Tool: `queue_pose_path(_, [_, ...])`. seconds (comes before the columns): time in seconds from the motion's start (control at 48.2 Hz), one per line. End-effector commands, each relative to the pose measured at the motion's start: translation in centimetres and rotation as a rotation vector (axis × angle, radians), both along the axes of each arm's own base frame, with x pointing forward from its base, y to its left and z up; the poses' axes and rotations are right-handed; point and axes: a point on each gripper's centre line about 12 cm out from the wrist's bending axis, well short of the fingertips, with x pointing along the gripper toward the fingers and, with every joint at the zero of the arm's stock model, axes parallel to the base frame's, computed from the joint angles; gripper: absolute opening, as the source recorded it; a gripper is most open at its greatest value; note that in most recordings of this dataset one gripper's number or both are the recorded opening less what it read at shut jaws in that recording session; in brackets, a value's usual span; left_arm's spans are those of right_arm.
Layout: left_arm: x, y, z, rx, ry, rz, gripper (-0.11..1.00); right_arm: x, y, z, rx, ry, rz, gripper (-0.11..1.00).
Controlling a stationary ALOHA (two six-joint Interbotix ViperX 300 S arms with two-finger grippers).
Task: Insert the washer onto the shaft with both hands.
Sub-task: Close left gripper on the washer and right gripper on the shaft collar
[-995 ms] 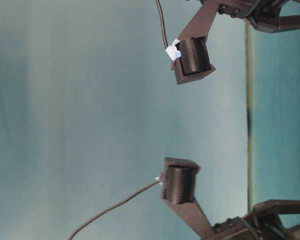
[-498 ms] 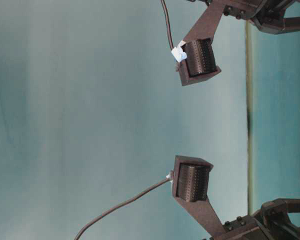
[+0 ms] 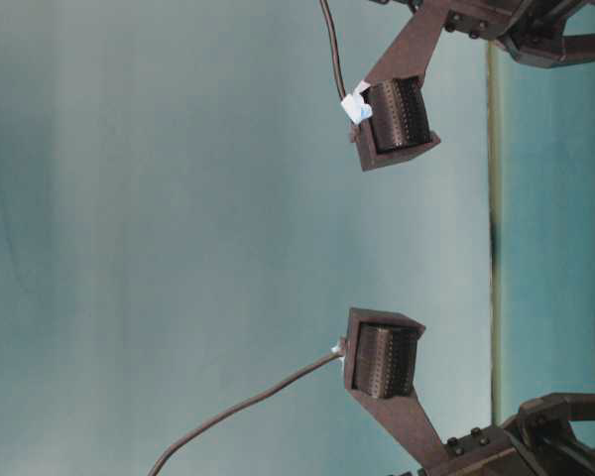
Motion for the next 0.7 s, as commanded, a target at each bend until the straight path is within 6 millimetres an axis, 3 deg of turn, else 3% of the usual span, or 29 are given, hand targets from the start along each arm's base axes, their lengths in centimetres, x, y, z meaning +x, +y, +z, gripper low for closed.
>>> queue_pose_path(0.0, [0.20, 0.05, 0.20, 0.001, -0.011, -0.001, 0.93, 0.09, 0.16, -0.07, -0.004, 0.000, 0.013, 0.96])
queue_pose_path(0.477, [0.26, 0.04, 0.30, 0.000, -0.014, 0.000, 0.93, -0.12, 0.09, -0.23, -0.004, 0.007, 0.011, 0.95])
queue_pose_path(0.684, [0.35, 0.04, 0.38, 0.000, -0.017, 0.000, 0.92, -0.19, 0.09, -0.28, -0.004, 0.011, 0.011, 0.88])
